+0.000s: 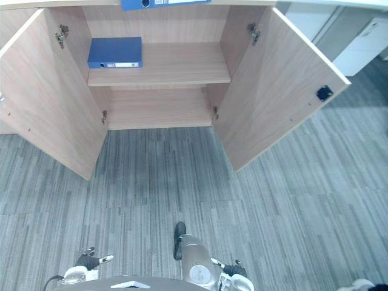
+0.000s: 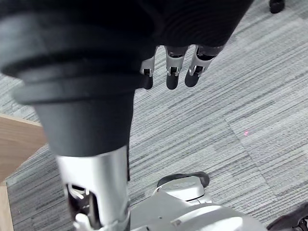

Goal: Walk over to the cabinet, pick up the folder, carry it to the office cabinet, place the folder inside the office cabinet, then close the office cabinet door

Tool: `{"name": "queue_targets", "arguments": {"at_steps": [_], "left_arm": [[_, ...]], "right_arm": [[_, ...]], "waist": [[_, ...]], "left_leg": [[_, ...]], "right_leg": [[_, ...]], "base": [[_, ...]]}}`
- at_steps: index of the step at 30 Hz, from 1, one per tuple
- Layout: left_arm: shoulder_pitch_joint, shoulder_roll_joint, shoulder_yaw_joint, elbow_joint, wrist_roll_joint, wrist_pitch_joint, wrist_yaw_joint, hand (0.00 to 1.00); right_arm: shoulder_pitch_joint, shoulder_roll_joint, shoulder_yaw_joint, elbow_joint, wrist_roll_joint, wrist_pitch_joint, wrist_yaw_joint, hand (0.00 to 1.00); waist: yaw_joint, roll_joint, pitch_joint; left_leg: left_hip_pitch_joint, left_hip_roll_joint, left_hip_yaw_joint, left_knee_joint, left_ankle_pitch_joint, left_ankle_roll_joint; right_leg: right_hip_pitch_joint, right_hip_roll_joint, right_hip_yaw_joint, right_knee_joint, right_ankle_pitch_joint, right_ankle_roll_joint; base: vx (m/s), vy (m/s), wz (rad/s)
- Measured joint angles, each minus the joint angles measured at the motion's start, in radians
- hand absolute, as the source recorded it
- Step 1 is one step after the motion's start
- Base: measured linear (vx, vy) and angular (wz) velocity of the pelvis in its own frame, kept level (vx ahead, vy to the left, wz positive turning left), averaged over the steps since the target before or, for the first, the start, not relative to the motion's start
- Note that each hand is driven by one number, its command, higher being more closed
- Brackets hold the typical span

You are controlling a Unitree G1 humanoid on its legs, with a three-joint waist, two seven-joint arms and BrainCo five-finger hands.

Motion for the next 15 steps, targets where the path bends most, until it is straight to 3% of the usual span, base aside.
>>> {"name": "queue_targets", "arguments": {"at_steps": [1,3,6,9,12,13,15], "left_arm": [[-0.001,-0.013,0.021,-0.01,0.0,0.0,0.0,0.0],[0.0,-0.059,0.078,-0.053,-0.01,-0.002,-0.002,0.0],[-0.012,-0.063,0.083,-0.088,-0.018,-0.011,-0.002,0.0],[-0.019,-0.073,0.083,-0.093,-0.018,-0.01,-0.002,0.0],[-0.029,-0.075,0.08,-0.094,-0.017,-0.01,-0.003,0.0],[-0.029,-0.075,0.076,-0.093,-0.017,-0.01,-0.003,0.0],[-0.022,-0.077,0.082,-0.092,-0.017,-0.01,-0.004,0.0]], "right_arm": [[0.001,-0.001,0.0,-0.01,0.0,0.002,-0.002,0.0],[0.017,-0.002,0.004,-0.031,0.003,0.002,-0.021,0.0],[0.016,0.009,0.01,-0.073,0.01,0.0,-0.023,0.0],[0.0,0.024,0.008,-0.101,0.017,0.001,-0.022,0.0],[-0.006,0.053,0.007,-0.103,0.034,0.0,-0.024,0.0],[-0.005,0.053,0.007,-0.105,0.034,0.0,-0.03,0.0],[-0.004,0.055,0.008,-0.104,0.034,0.001,-0.031,0.0]], "waist": [[0.001,0.004,0.002],[0.014,0.015,0.017],[0.037,0.003,0.024],[0.056,0.009,0.018],[0.076,0.004,0.015],[0.078,0.006,0.007],[0.087,0.004,-0.005]], "left_leg": [[-0.047,0.021,0.007,0.112,0.002,0.002],[-0.173,0.137,0.053,0.52,0.008,0.013],[-0.295,0.212,0.11,0.67,-0.003,0.025],[-0.394,0.215,0.167,0.537,-0.012,0.039],[-0.424,0.164,0.152,0.315,0.002,0.034],[-0.427,0.129,0.131,0.177,0.051,0.058],[-0.42,0.111,0.123,0.138,0.128,0.085]], "right_leg": [[0.023,0.007,-0.001,-0.019,-0.005,-0.004],[0.159,0.051,-0.002,-0.092,-0.02,-0.027],[0.273,0.069,0.019,-0.153,-0.05,-0.035],[0.34,0.071,0.043,-0.21,-0.051,-0.024],[0.387,0.057,0.059,-0.243,-0.066,0.001],[0.399,0.048,0.064,-0.25,-0.084,0.029],[0.4,0.038,0.089,-0.24,-0.112,0.059]], "base": [[0.53,-0.374,0.14],[0.47,-0.276,-0.06],[0.33,-0.167,-0.26],[0.25,-0.028,-0.24],[0.24,0.107,-0.15],[0.22,0.174,-0.16],[0.27,0.256,-0.37]]}}
